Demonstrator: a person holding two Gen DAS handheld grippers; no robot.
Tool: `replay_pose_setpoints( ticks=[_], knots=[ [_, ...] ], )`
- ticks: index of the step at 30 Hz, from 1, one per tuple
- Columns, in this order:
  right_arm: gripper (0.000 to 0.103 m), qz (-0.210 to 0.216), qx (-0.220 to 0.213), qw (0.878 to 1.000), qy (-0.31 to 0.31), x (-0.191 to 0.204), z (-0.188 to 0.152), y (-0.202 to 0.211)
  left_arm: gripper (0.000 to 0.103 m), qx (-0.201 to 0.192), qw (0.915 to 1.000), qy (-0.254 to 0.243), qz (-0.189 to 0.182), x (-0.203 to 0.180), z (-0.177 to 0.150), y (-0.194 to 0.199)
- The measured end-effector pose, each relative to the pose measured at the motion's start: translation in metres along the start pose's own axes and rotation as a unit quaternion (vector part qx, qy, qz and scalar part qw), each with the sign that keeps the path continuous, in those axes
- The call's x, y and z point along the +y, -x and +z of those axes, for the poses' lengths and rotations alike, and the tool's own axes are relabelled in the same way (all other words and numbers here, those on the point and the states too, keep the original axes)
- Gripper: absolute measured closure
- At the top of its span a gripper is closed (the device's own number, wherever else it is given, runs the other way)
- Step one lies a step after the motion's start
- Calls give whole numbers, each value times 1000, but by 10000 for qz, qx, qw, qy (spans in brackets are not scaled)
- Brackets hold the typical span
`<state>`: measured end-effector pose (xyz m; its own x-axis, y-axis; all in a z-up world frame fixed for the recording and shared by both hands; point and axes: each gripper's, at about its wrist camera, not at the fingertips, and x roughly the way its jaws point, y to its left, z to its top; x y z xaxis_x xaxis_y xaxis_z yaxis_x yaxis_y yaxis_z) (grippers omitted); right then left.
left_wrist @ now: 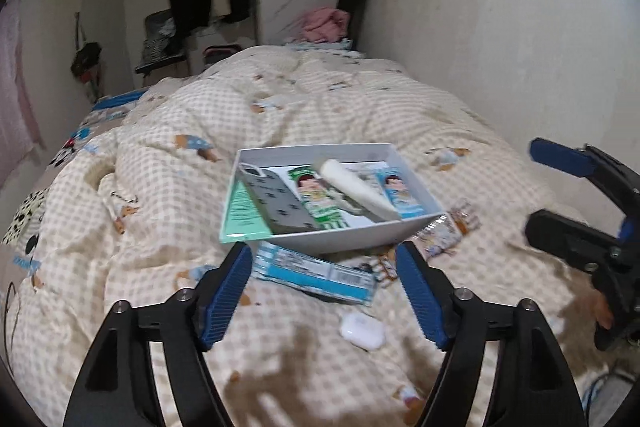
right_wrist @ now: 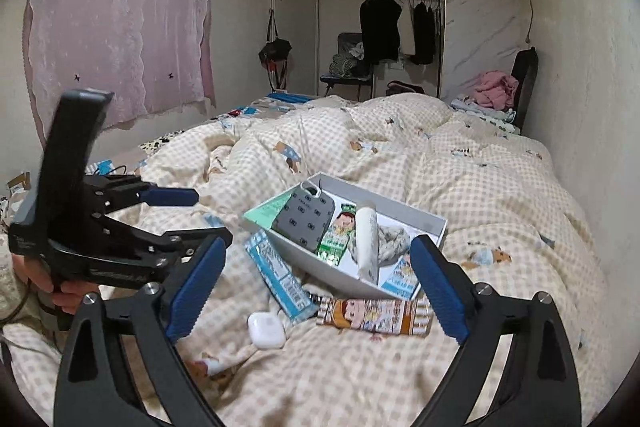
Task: Organize objects
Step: 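Move both tools back from the box toward the items on the bed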
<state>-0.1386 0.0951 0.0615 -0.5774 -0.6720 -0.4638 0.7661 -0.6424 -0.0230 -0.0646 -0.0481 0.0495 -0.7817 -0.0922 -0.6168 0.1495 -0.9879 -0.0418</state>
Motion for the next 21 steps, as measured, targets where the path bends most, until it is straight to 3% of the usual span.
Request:
replay_pose_setpoints(
  ticks=[8, 21],
  knots=[
    [8, -242, 201, 9987, -393, -11, -22, -6, 24, 216, 9995, -224, -48, -14, -20, -1],
    [8, -275, 836, 9961, -74, -2, -54, -44, 24, 870, 9958, -267, -21, -24, -34, -47]
  ],
)
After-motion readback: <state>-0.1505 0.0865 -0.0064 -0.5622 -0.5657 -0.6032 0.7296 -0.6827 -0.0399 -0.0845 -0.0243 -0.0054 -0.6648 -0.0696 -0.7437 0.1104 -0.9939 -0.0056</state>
